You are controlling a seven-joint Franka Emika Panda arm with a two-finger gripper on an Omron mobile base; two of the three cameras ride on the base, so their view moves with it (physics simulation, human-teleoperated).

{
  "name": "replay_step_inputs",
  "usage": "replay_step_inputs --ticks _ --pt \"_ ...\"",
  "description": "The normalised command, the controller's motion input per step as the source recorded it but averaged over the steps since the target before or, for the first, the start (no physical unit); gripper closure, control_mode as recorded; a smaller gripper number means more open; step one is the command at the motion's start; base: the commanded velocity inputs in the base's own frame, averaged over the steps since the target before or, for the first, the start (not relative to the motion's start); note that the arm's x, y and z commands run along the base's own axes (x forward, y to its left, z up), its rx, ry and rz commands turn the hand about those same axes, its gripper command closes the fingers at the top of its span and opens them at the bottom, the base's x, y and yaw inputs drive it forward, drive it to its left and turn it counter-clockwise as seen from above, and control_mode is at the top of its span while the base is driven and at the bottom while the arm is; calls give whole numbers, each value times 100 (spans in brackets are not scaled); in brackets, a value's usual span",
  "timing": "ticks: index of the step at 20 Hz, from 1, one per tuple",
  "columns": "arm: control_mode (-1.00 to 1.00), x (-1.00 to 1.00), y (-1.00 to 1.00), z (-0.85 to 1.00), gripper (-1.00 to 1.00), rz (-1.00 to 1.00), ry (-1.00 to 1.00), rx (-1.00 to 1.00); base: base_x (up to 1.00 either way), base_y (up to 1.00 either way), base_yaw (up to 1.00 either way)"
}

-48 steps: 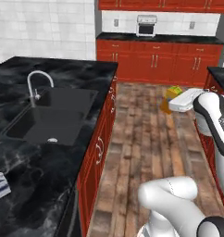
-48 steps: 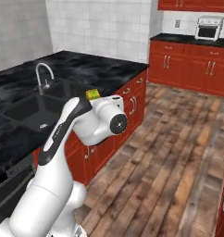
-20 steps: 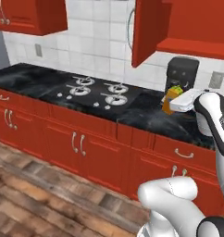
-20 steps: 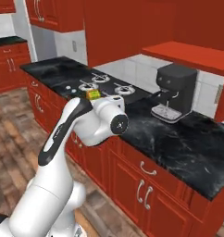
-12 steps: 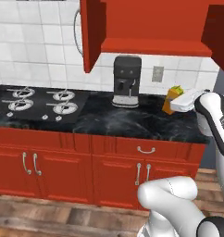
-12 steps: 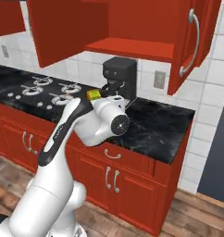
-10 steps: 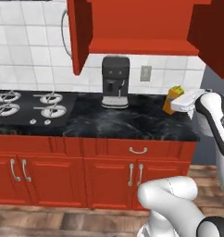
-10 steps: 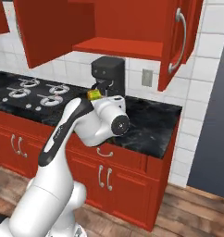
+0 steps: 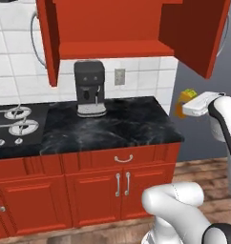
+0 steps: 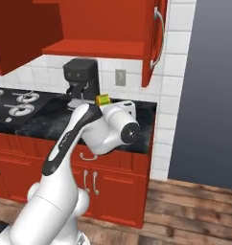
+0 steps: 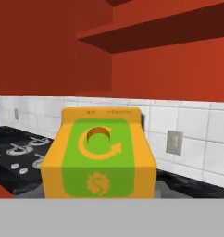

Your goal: Pick the milk, boxed drink from the counter and place them in the open cabinet.

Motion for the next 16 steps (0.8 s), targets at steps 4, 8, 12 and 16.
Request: replay_step_inputs --ticks 4,8,12,16 --pt "100 0 0 0 100 0 0 0 27 73 -12" --pt "100 0 0 0 100 0 0 0 34 100 -17" --pt "100 0 0 0 100 0 0 0 49 79 -18" --pt "100 0 0 0 100 0 0 0 67 12 -9"
